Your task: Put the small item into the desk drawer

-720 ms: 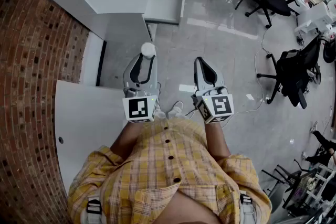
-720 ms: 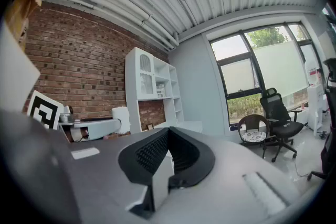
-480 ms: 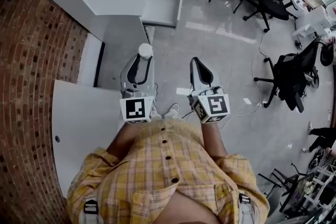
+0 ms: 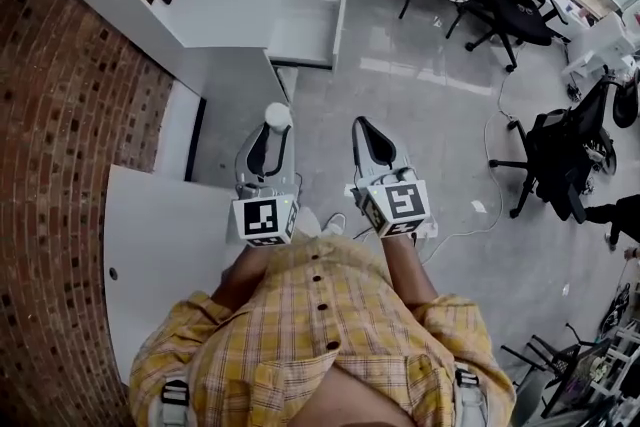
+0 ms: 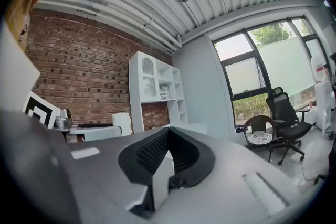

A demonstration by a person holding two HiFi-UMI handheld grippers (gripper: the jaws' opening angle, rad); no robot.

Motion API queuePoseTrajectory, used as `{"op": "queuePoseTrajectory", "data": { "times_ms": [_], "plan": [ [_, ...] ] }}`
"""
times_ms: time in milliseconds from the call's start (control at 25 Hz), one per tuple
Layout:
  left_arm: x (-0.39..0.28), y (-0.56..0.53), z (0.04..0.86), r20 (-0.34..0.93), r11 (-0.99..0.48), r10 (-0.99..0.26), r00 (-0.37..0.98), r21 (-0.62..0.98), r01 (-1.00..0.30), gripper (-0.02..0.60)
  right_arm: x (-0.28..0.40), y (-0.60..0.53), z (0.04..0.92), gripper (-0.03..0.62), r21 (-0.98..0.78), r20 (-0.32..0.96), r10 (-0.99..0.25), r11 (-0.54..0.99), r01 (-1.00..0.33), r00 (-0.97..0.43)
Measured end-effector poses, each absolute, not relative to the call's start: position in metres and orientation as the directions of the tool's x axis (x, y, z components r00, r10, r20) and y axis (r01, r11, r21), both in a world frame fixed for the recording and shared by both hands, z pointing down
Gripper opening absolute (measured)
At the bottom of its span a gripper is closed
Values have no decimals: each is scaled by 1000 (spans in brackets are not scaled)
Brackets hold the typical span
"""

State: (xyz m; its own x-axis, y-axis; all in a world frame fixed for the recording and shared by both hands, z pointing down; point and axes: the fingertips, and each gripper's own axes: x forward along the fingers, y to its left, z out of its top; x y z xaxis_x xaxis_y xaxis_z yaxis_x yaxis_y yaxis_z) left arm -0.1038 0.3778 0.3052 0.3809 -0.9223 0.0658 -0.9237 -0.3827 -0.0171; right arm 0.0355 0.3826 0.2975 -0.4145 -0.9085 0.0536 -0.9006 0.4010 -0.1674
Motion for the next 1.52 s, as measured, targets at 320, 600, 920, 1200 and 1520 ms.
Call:
{"op": "queuePoseTrajectory", "data": {
  "times_ms": [320, 600, 920, 1200, 1520],
  "plan": [
    [-95, 371, 315, 84, -384, -920, 382, -17, -923, 153, 44, 371, 301, -3, -177, 52, -915, 386, -905, -400],
    [-76, 349, 331, 96, -383, -919, 381, -3, -924, 153, 60, 351, 320, -3, -175, 82, -912, 383, -907, -401],
    [-71, 285, 343, 111, -375, -920, 376, 30, -927, 153, 59, 288, 333, -3, -188, 111, -899, 400, -897, -424],
    [-69, 200, 345, 123, -372, -919, 374, 42, -927, 153, 58, 207, 331, -3, -178, 124, -895, 405, -897, -428],
    [-71, 100, 327, 113, -392, -912, 394, 40, -919, 153, 54, 108, 316, -3, -165, 127, -900, 395, -904, -416]
  ]
}}
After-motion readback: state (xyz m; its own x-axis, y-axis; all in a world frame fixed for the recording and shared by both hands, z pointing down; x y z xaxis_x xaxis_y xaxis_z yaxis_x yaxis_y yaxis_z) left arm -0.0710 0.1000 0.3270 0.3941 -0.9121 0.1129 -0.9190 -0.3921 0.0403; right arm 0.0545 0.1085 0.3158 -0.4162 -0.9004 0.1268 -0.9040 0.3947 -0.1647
